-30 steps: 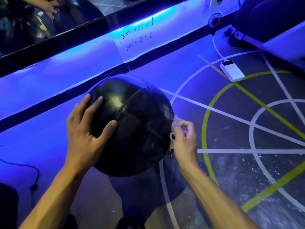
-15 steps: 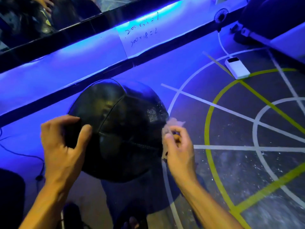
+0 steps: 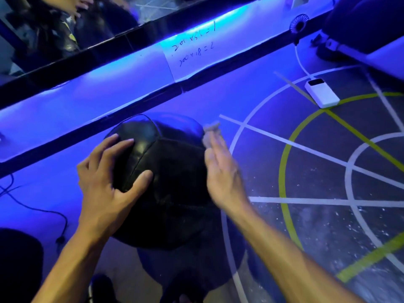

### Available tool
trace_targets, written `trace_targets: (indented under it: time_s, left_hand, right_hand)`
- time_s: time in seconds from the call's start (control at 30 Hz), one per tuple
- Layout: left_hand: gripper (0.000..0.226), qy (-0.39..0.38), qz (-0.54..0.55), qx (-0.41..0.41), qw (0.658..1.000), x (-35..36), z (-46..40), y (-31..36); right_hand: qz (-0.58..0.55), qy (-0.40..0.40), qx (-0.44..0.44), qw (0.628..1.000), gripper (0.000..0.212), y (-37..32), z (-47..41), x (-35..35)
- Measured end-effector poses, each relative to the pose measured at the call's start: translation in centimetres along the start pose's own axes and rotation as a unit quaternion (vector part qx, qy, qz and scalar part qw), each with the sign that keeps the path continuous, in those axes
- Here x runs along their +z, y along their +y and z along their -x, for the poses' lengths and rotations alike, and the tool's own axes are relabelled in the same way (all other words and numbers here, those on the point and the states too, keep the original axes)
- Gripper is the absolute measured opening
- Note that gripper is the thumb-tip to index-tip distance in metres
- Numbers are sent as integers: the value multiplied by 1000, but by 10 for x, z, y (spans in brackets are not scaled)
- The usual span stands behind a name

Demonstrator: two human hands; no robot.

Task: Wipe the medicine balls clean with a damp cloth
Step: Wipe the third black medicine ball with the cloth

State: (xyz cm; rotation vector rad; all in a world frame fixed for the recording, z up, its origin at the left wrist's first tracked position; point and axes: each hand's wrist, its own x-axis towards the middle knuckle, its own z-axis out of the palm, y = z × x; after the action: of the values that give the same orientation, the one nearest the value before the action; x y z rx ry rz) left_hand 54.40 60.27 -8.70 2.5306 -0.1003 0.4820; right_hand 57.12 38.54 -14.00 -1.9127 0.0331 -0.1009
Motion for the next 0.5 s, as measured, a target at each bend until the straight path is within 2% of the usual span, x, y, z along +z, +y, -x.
trace_targets:
  time_s: [0.03, 0.1, 0.13, 0.17, 0.2, 0.23, 0.3, 0.33, 0.37, 0.4, 0.47, 0.5]
  left_hand:
    - [68, -1, 4, -1, 1000, 1, 0, -1]
    - [67, -2, 9, -2, 1000, 0, 2, -2]
    - [67, -4, 8, 1, 1000, 0, 4, -4]
    - [67, -6, 9, 4, 1000, -2, 8, -5]
    - [66, -4, 13, 2, 1000, -3, 11, -5]
    - [66, -1, 16, -4, 1000, -5, 14, -6]
    - [65, 0, 21, -17, 1000, -5, 20, -3]
    - [65, 2, 23, -19, 1000, -5, 21, 0]
    - [65, 1, 26, -19, 999, -5, 22, 2]
    - [65, 0, 25, -19, 1000, -5, 21, 2]
    - [64, -1, 20, -21, 1000, -7, 21, 0]
    - [63, -7, 18, -20, 1000, -8, 22, 0]
  right_hand:
    - [32, -1, -87, 996, 48, -12, 15, 9]
    - [113, -52, -267, 956, 46, -24, 50, 21]
    - [121, -67, -302, 943, 44, -21, 53, 21]
    - [91, -69, -289, 950, 42, -13, 45, 16]
    - [27, -58, -220, 973, 39, -4, 31, 9]
    - [-39, -35, -105, 993, 37, 8, 12, 1]
    - [-49, -6, 138, 989, 37, 27, -15, -12]
    - [-32, -9, 171, 985, 39, 27, -11, -14]
    - [-23, -1, 124, 992, 40, 19, 4, -12]
    - [-26, -4, 18, 999, 40, 5, 23, -6]
    - [-12, -46, -164, 985, 49, -9, 63, 13]
    - [6, -41, -192, 980, 54, -3, 72, 19]
